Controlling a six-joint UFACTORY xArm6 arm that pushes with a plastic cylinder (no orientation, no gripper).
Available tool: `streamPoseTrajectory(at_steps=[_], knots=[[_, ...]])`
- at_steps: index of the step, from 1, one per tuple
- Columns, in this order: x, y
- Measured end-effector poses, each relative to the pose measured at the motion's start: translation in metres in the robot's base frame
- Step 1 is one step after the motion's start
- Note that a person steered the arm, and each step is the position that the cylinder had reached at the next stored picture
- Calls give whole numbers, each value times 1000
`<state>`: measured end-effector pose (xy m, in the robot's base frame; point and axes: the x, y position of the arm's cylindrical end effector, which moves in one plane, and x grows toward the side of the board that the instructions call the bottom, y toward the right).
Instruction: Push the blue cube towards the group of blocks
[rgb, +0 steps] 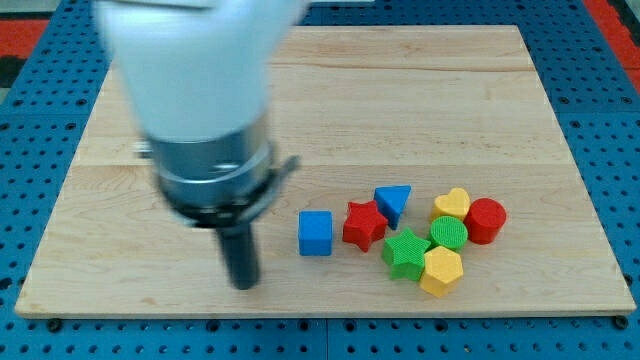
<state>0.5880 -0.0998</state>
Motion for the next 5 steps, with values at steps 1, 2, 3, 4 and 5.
streamPoseTrajectory(at_steps=[1, 2, 3, 4, 5], knots=[[-26, -10], [-39, -10], [-51, 12], [-52, 33], [-52, 50]])
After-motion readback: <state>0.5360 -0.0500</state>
